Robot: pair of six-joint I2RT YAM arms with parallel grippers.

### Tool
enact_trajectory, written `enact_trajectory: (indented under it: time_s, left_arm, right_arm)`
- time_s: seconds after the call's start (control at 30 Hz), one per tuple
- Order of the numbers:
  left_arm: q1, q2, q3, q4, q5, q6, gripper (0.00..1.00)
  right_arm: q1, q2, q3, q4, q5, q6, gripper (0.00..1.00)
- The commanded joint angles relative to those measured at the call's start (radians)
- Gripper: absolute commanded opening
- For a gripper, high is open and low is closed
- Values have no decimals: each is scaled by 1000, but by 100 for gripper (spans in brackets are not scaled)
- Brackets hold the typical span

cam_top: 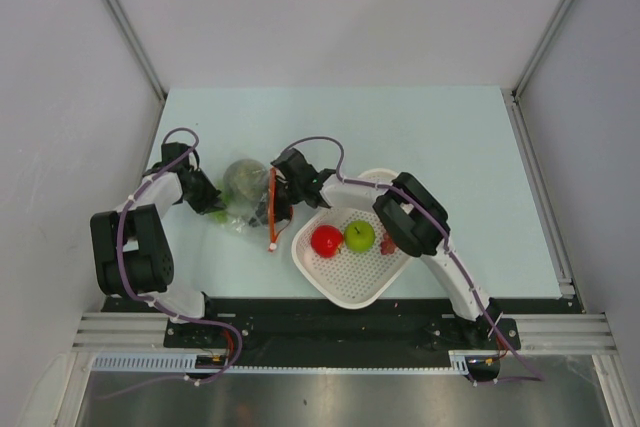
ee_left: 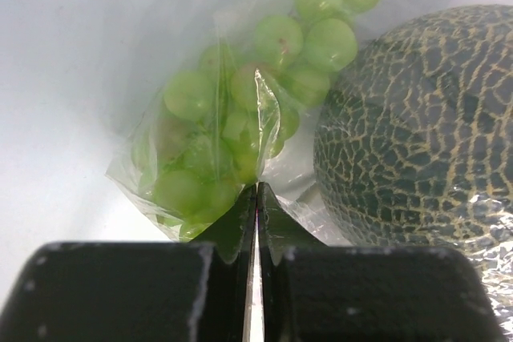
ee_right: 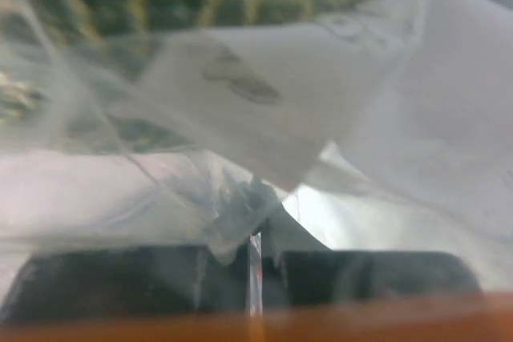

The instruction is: Open the zip-top bag and remove the fake food

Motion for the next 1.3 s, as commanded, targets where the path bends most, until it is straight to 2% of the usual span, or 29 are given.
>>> enact_trajectory:
  time_s: [0.0,0.13,0.33,0.6,0.97,1.17,1.27]
  left_arm:
    - [7,18,7,-7,-44,10,5]
    - [21,35,22,-7,-59,15,5]
    - [39,61,17,7,-64,18,4]
    - [39,54,14,16,-67,16,4]
    - [39,58,16,25,-56,7,4]
    - [39,34,24,19,-55,7,4]
    - [39,22,27,13,-59,12,4]
  right_arm:
    - [-6,-106,76,-154,18,-70,0]
    - [-13,-189,116,-312,60,-177,0]
    - [-49,-265,164,-435,46,-228,0]
    - [-95,-341,213,-504,0,-272,0]
    - [-124,-397,423,-714,-22,-341,0]
    - [-168,-541,365,-864,3,-405,0]
    - [-216,-616,278,-929,15,-433,0]
